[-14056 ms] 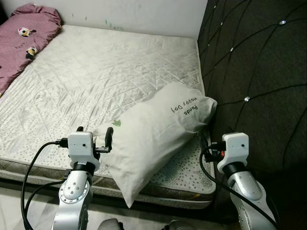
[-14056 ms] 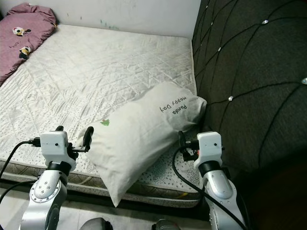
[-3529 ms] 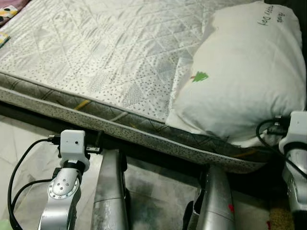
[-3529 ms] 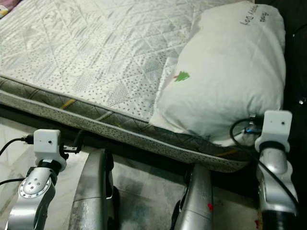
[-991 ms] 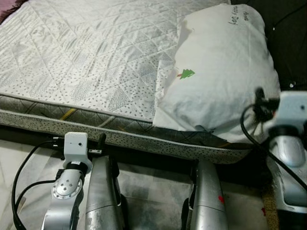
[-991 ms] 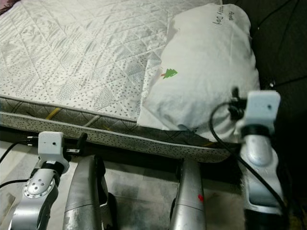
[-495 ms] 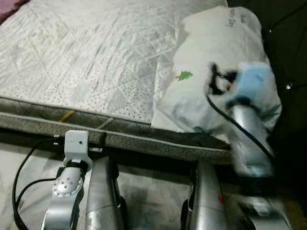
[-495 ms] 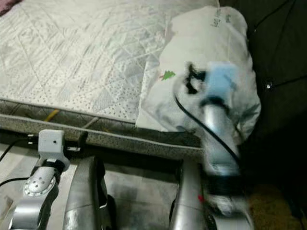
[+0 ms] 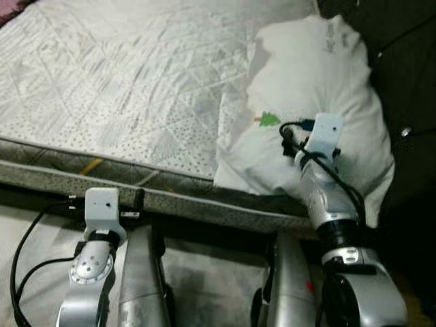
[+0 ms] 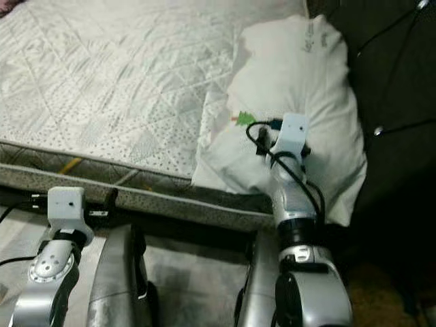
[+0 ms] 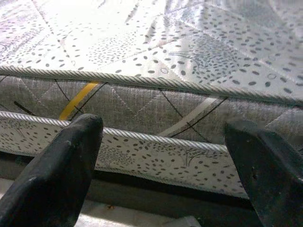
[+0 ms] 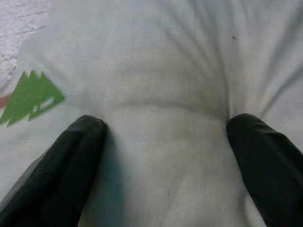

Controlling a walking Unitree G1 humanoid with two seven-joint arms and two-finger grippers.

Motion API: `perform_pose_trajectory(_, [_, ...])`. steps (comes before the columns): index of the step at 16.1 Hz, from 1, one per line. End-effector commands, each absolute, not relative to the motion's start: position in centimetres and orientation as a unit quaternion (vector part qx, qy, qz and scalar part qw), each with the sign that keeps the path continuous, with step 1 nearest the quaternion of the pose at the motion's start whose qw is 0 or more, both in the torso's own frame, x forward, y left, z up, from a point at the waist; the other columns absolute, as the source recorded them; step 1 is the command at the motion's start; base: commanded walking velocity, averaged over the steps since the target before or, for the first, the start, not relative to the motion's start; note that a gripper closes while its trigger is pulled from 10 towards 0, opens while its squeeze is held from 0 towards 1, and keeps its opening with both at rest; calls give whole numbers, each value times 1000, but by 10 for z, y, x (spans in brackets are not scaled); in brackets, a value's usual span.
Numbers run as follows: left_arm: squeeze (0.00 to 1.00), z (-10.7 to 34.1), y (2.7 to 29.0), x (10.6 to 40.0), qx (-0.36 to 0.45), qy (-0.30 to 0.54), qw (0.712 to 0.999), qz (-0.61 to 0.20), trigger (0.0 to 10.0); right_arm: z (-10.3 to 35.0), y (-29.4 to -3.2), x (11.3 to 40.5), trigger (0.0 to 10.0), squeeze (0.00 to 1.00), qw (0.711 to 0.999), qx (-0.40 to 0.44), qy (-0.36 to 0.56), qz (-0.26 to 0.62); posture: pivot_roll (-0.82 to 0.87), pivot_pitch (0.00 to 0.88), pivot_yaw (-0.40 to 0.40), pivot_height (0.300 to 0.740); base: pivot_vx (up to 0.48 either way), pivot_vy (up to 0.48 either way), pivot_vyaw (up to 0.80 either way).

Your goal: Clean up the room

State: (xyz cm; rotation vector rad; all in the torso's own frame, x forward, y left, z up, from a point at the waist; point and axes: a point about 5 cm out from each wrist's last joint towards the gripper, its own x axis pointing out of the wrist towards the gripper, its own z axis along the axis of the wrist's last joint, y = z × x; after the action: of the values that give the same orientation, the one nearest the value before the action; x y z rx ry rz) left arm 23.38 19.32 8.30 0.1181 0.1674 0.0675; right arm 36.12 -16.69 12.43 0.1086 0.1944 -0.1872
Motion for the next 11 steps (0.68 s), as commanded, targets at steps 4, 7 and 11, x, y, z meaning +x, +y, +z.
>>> perform_pose_trajectory(4, [0,83,187,238,58,80,995,22,10000,141,-169,354,10000,1000,993,91,7,-73,22,81,-20,511,0,0,0])
perform_pose_trajectory(7, [0,85,184,244,49,64,996,25,10000,170,-176,333,10000,1000,994,62,-78,-49,7,30,-15,511,0,0,0])
perform_pose_trajectory(11, [0,94,180,256,27,27,999,34,10000,149,-177,289,10000,0,997,48,-64,-19,-16,0,-10,511,0,0,0])
